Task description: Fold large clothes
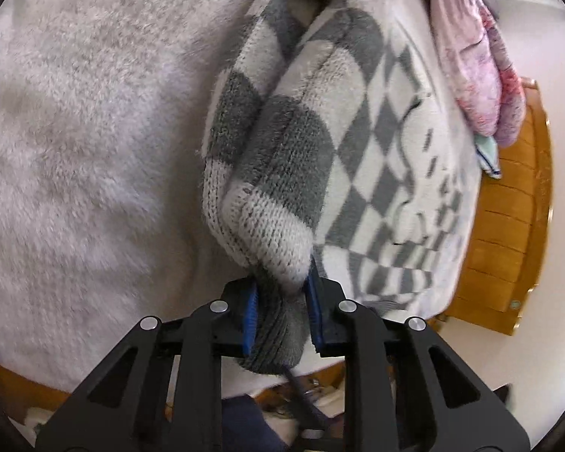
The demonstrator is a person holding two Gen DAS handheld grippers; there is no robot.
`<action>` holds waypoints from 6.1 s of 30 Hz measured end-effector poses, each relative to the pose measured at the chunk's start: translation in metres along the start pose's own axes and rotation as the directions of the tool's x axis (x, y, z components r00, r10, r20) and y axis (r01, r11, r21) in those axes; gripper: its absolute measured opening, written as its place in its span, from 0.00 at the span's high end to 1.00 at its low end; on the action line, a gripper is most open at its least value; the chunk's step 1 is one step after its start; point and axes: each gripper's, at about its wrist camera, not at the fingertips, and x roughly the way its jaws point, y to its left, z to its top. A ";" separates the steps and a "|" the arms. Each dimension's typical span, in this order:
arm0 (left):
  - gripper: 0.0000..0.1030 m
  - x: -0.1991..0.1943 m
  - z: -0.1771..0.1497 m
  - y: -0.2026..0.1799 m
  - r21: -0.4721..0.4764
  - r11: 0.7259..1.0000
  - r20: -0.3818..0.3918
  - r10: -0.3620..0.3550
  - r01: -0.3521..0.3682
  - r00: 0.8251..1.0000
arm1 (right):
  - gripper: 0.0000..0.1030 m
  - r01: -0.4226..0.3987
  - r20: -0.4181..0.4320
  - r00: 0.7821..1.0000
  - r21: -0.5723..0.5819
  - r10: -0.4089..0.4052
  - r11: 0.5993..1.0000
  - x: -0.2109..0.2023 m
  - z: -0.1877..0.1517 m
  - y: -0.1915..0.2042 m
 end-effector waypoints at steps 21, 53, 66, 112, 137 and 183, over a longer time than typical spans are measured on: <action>0.70 -0.018 0.022 0.008 -0.077 0.994 -0.142 -0.093 0.083 0.985 | 0.75 0.062 -0.085 0.994 -0.106 -0.071 0.992 0.061 0.033 0.001; 0.71 0.122 -0.069 -0.365 0.548 0.737 0.260 0.300 -0.396 0.918 | 0.81 -0.349 0.263 0.931 0.849 0.255 0.397 -0.079 -0.099 -0.322; 0.61 0.302 -0.136 -0.438 0.741 0.619 -0.014 0.402 -0.261 0.915 | 0.82 -0.222 0.224 0.949 0.975 0.221 -0.033 -0.080 -0.248 -0.383; 0.19 0.247 0.077 -0.373 0.444 0.704 0.201 0.526 -0.555 0.827 | 1.00 0.000 -0.135 0.972 0.818 0.191 0.575 0.011 -0.080 -0.530; 0.16 0.184 -0.100 -0.228 0.242 0.925 0.130 0.269 -0.294 0.954 | 1.00 -0.087 -0.049 0.967 0.857 0.249 0.508 -0.063 -0.187 -0.433; 0.73 0.140 -0.097 -0.223 0.025 0.987 -0.154 -0.151 0.157 0.976 | 0.07 -0.359 0.505 0.861 0.691 0.064 -0.627 -0.064 -0.347 -0.325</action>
